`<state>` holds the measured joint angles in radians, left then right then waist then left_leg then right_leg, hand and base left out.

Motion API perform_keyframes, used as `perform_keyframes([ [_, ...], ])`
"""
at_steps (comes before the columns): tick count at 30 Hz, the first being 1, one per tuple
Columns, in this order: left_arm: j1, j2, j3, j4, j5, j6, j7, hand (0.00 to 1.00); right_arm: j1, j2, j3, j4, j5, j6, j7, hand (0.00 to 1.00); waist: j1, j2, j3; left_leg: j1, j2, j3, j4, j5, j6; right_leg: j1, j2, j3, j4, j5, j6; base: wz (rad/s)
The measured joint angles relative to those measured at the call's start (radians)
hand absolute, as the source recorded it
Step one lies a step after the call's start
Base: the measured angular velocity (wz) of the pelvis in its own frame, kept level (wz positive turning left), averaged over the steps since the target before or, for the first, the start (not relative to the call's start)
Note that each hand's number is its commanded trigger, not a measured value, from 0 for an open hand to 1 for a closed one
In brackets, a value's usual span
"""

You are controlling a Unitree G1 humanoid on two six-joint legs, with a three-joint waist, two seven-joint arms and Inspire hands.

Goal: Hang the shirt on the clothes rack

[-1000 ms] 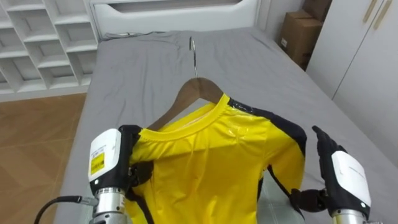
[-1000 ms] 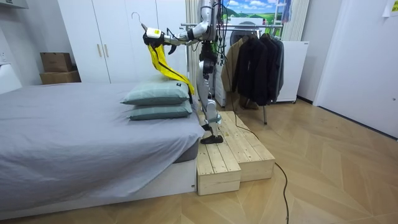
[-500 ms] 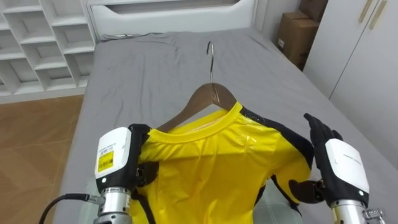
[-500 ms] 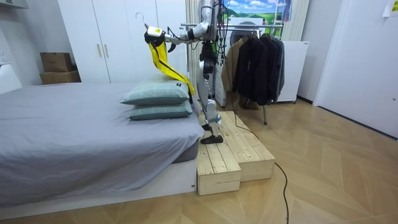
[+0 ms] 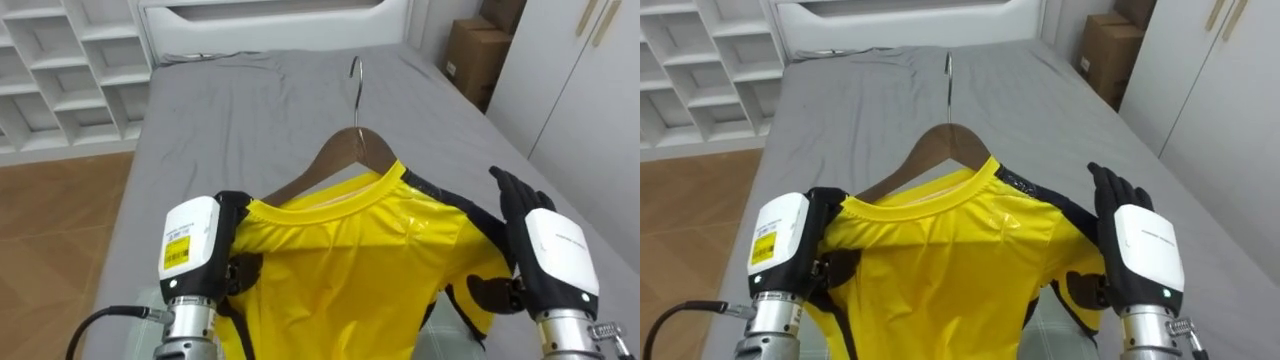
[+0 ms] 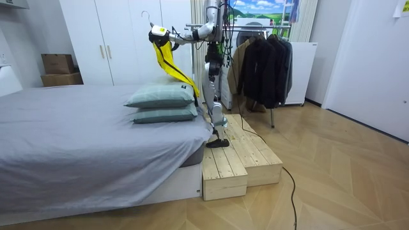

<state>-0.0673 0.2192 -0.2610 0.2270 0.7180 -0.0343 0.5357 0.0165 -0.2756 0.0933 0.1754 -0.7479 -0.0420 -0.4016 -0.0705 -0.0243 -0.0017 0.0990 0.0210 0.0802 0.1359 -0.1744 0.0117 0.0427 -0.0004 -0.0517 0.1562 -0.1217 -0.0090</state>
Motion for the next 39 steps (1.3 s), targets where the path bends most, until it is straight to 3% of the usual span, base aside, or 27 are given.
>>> perform_keyframes([
  [7, 0.0, 0.0, 0.001, 0.0, 0.018, -0.001, -0.001, 1.0, -0.022, -0.002, 0.0, 0.0, -0.053, -0.001, 0.007, 0.0, 0.003, -0.004, 0.0016, 0.0, 0.0, 0.0, 0.0, 0.0, 0.0, -0.001, 0.0, 0.0, 0.003, 0.0, 0.0, 0.0],
  [14, 0.0, 0.006, 0.001, 0.0, 0.021, -0.011, -0.001, 1.0, -0.052, -0.008, 0.001, 0.002, -0.085, -0.012, -0.004, 0.0, 0.019, -0.027, 0.0075, -0.008, 0.0, 0.002, 0.0, 0.0, 0.0, -0.008, 0.002, 0.003, -0.002, 0.0, 0.0, -0.01],
  [29, -0.001, 0.035, 0.0, -0.099, 0.031, -0.01, 0.005, 1.0, -0.145, -0.023, 0.003, 0.054, -0.1, -0.022, -0.033, 0.0, 0.02, -0.03, 0.0097, -0.021, -0.001, -0.001, -0.001, 0.0, 0.0, -0.011, 0.0, -0.004, -0.013, 0.0, 0.0, 0.0],
  [39, -0.005, 0.033, -0.001, -0.171, 0.041, -0.011, 0.004, 1.0, -0.159, -0.035, 0.012, 0.062, -0.063, -0.022, -0.03, 0.0, 0.03, -0.032, 0.0105, -0.024, -0.001, -0.003, 0.0, 0.0, 0.0, -0.014, -0.001, -0.007, -0.014, 0.0, 0.0, 0.0],
])
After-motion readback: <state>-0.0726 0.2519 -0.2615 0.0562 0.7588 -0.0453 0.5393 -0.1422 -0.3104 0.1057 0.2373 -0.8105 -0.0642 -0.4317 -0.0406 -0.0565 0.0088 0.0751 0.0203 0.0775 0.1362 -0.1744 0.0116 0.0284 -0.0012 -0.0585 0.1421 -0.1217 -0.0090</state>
